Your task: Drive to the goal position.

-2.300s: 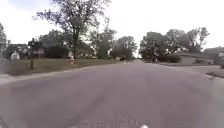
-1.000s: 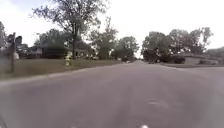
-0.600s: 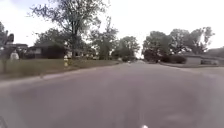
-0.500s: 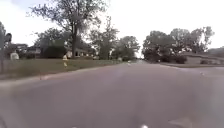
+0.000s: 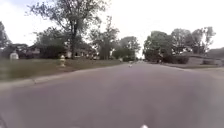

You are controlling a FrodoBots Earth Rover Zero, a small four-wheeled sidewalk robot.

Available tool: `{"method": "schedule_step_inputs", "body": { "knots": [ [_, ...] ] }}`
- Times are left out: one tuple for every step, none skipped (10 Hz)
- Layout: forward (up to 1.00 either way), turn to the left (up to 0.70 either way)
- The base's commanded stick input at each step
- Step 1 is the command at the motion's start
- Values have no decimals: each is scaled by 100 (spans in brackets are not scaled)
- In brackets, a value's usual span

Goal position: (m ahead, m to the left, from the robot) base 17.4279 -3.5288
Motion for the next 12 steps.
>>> {"method": "schedule_step_inputs", "body": {
  "knots": [
    [100,0],
    [100,0],
    [100,-3],
    [100,-33],
    [100,-39],
    [100,-40],
    [100,-40],
    [100,-40],
    [100,-32],
    [100,0],
    [100,0],
    [100,0]
  ]
}}
